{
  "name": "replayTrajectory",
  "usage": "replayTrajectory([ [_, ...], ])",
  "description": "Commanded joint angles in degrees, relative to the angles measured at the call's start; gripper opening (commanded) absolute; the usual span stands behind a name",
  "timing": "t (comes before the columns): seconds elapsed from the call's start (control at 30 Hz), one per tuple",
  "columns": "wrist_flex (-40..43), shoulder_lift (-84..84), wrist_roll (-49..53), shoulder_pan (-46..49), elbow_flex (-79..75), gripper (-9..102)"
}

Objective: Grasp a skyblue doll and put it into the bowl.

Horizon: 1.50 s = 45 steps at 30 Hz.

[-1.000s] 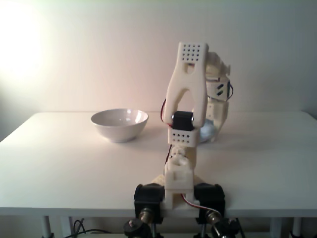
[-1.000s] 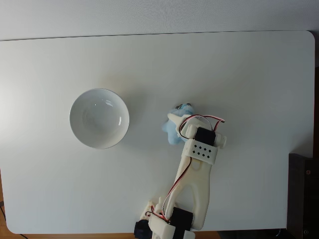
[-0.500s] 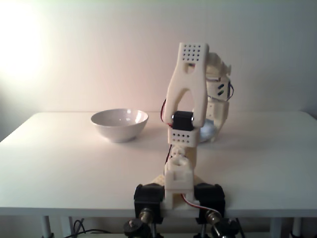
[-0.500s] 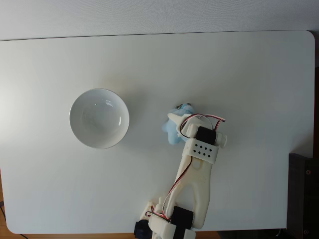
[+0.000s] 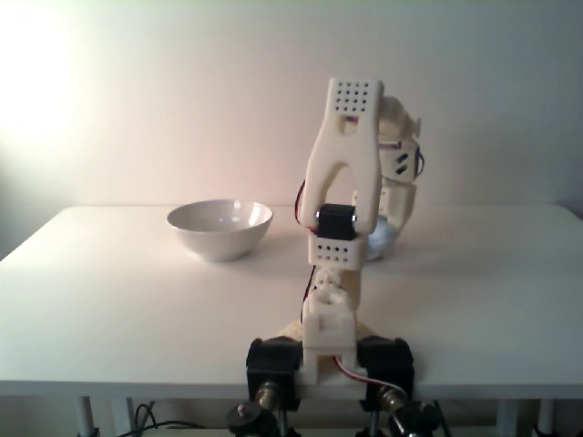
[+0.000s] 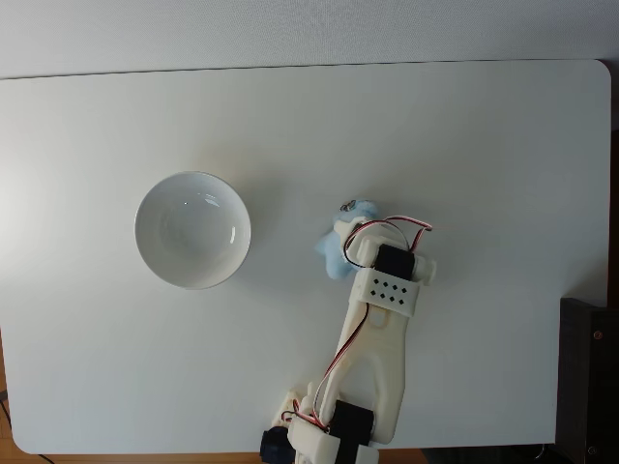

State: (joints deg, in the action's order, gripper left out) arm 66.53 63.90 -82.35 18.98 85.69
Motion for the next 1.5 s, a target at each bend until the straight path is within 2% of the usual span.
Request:
replayTrajectory([
  [0.0, -0.2, -0.6, -0.3, 0.0, 0.4, 9],
  [0.17, 0.4, -0.2, -0.3, -0.1, 0.4, 4],
  [0.83, 0.8, 21.0, 0.0, -0.1, 1.2, 4],
  [1.0, 3.7, 27.0, 0.0, -0.2, 1.0, 4],
  [1.47, 7.8, 44.1, 0.1, -7.6, 0.4, 4],
])
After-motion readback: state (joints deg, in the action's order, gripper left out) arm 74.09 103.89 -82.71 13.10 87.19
